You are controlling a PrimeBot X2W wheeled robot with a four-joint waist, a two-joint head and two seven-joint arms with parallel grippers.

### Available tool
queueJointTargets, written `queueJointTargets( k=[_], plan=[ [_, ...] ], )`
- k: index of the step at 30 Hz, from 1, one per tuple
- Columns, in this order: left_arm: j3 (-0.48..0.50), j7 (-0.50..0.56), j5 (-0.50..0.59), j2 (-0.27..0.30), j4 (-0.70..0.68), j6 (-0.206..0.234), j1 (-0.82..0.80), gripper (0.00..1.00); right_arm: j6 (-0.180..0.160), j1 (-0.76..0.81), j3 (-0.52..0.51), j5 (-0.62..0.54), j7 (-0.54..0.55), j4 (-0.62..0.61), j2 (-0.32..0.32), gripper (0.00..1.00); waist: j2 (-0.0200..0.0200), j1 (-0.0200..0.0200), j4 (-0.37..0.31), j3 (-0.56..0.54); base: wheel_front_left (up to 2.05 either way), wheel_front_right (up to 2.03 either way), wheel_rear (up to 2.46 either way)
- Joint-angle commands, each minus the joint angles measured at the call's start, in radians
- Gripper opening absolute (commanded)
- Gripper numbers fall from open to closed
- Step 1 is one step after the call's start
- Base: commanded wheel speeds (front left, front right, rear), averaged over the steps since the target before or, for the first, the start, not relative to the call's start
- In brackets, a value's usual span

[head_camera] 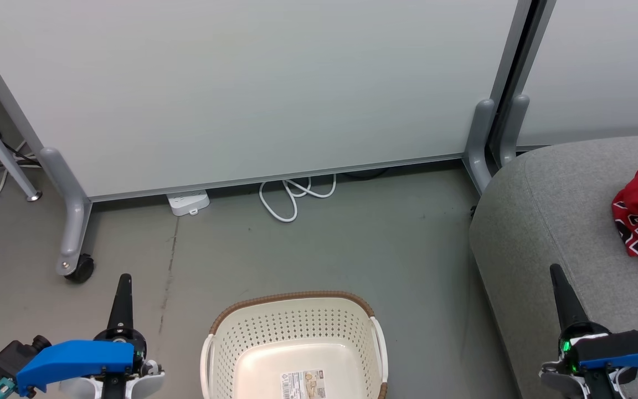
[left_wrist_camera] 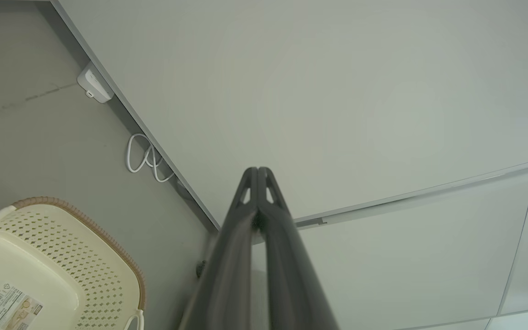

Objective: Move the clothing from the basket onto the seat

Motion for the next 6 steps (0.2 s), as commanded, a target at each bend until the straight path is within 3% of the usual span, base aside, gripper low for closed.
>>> queueJointTargets(
  k=[1, 6],
  plan=[
    [0.003, 0.005, -0.015, 0.001, -0.009, -0.004, -0.024, 0.0, 0.0, -0.024, -0.003, 0.019, 0.008, -0.009, 0.002, 0.0, 0.0, 0.0, 0.0, 0.0, 0.0, 0.0, 0.0],
    [0.009, 0.016, -0.059, 0.001, -0.008, -0.007, -0.025, 0.0, 0.0, -0.026, -0.005, 0.065, 0.018, -0.01, 0.003, 0.0, 0.0, 0.0, -0.002, 0.0, 0.0, 0.0, 0.0]
  ],
)
